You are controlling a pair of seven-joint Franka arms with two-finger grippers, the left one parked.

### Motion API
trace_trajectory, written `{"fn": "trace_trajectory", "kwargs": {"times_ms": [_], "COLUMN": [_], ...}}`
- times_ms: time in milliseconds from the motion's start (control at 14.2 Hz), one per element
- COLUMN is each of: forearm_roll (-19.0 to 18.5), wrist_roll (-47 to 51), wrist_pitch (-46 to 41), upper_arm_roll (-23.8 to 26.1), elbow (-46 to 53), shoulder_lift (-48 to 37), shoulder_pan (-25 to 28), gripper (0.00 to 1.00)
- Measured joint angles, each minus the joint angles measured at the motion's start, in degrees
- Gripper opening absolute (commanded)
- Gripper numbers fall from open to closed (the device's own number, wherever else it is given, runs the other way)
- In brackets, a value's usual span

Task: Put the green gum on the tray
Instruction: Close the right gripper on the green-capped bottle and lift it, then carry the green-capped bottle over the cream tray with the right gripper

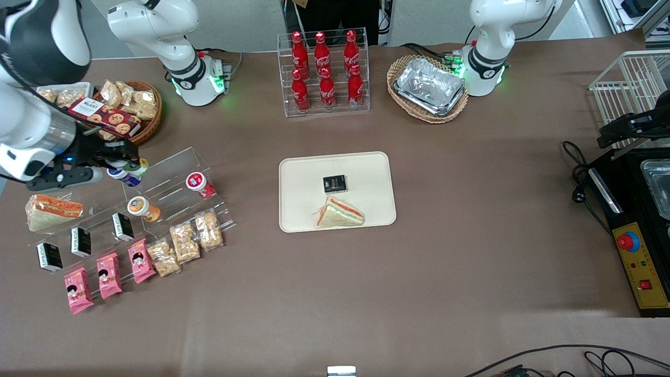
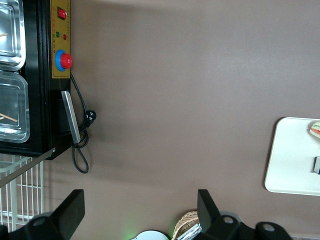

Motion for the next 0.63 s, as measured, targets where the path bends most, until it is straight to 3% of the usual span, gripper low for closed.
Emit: {"fn": "trace_trajectory", "kwargs": {"times_ms": [140, 351, 632], "forearm_roll": [0.0, 1.1, 3.1], "wrist_roll": [0.5, 8.5, 22.5], "wrist_pitch": [-4.0, -5.4, -4.6], "upper_arm_roll": [0.3, 2.7, 5.2], "elbow": [6.4, 9.5, 8.5], "shoulder_lift": [3.0, 5.2, 6.6], "shoulder_pan": [0.2, 1.6, 10.6], "gripper": [0.29, 0.29, 0.29]}}
